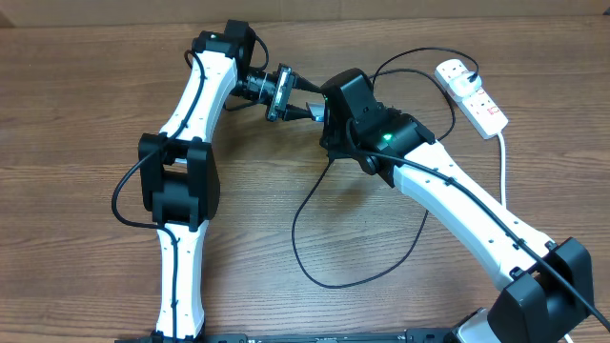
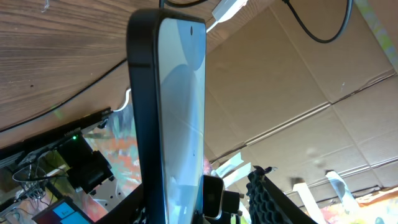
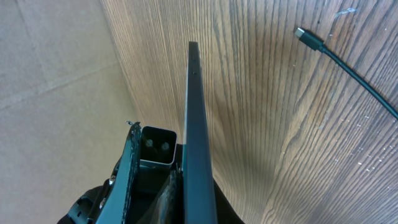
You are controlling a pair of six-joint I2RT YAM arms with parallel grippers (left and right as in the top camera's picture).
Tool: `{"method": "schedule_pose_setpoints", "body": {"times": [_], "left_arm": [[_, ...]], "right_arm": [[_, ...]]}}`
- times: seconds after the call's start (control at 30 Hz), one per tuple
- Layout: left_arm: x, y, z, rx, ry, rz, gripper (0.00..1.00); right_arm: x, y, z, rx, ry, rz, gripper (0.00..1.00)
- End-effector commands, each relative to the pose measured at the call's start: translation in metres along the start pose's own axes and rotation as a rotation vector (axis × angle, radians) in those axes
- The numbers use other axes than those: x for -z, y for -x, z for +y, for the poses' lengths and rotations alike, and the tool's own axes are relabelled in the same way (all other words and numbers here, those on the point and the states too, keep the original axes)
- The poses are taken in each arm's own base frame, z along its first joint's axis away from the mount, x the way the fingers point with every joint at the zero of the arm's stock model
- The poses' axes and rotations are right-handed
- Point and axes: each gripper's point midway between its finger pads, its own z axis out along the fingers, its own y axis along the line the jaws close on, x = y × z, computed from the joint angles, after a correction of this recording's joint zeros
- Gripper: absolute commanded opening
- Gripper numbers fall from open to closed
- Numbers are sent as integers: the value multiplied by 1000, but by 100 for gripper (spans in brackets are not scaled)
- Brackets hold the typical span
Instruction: Plug charger to phone and switch on socket
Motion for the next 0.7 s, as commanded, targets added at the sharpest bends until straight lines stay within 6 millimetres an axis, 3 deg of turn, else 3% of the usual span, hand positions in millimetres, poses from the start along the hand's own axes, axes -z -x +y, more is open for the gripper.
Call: {"method": "schedule_pose_setpoints", "body": {"times": [0.0,0.5,0.53,0.67], "left_arm": [[1,-7,-8,-15,-17,15,39],[1,-7,-8,-15,-16,13,38],[1,-7,-8,-15,-16,13,36],[1,-7,-8,-15,-16,13,10]], "right_arm": [[27,-17,21,-104,57,82,9],[29,-32,27,-105,67,159,10],[29,-32,27,-105,66,159,10],[29,-31,25,-103,59,155,8]]}}
